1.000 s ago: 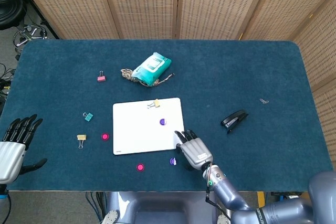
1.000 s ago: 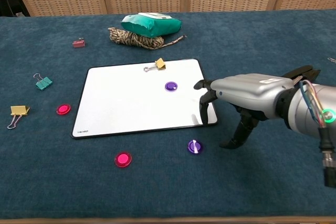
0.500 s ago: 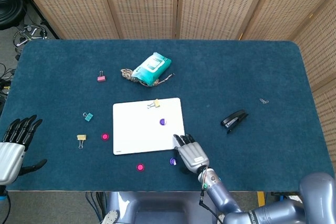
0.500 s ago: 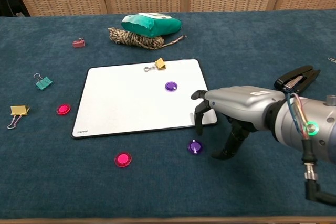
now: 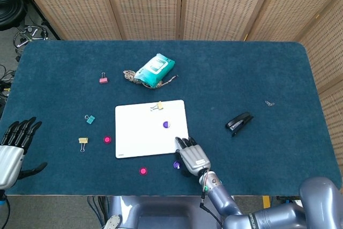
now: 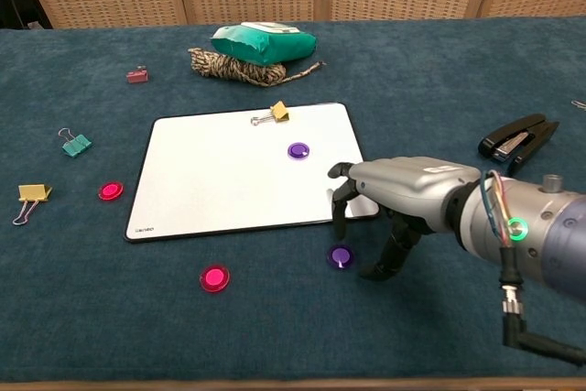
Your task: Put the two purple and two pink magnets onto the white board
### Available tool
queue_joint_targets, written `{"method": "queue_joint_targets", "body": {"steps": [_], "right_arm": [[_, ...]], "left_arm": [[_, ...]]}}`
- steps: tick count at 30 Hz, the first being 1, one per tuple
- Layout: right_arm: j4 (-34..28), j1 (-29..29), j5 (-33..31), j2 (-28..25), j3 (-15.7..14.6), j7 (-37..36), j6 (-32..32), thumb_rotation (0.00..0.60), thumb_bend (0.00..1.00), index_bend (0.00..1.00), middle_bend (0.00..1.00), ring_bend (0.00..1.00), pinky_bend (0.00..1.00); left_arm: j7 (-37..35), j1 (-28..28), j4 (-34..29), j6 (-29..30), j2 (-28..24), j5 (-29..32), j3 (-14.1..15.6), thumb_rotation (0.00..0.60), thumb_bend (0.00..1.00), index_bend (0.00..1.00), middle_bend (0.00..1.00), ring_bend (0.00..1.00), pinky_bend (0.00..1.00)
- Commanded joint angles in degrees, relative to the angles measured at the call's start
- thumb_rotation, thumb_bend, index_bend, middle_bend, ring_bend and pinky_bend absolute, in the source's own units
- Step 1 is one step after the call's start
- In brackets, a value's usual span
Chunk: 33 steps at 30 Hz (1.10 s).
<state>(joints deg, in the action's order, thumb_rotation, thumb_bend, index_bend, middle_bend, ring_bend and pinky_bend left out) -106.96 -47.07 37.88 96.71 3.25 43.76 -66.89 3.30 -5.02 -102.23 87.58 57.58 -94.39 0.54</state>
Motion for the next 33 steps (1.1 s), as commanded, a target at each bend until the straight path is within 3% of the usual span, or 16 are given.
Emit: {"method": "queue_joint_targets", "body": {"steps": [1, 21, 29, 33], "right_arm": [[0.55, -0.05, -0.46, 0.33, 0.34, -0.34, 0.52, 0.6, 0.28, 0.41, 0.0, 0.0, 0.0], [2.47, -0.68, -2.68, 1.17, 1.17, -0.39, 2.02, 0.6, 0.28, 0.42, 0.0, 0.0, 0.0], [2.8, -0.81, -2.87, 1.66, 1.2, -0.63, 2.35, 0.6, 0.28, 0.5, 0.0, 0.0, 0.0], [3.12, -0.84, -2.86, 1.82, 1.23, -0.7, 2.33, 0.6, 0.34, 0.52, 0.0, 0.0, 0.0]], "left_arm": [[0.04, 0.0, -0.01, 0.01, 0.02, 0.02, -0.02, 0.6, 0.0, 0.0, 0.0, 0.0, 0.0], [0.24, -0.04, 0.01, -0.24, 0.12, 0.28, -0.12, 0.6, 0.0, 0.0, 0.0, 0.0, 0.0], [0.11, -0.02, 0.04, -0.24, 0.11, 0.36, -0.14, 0.6, 0.0, 0.0, 0.0, 0.0, 0.0], [0.12, -0.03, 0.0, -0.23, 0.1, 0.41, -0.19, 0.6, 0.0, 0.0, 0.0, 0.0, 0.0]]}}
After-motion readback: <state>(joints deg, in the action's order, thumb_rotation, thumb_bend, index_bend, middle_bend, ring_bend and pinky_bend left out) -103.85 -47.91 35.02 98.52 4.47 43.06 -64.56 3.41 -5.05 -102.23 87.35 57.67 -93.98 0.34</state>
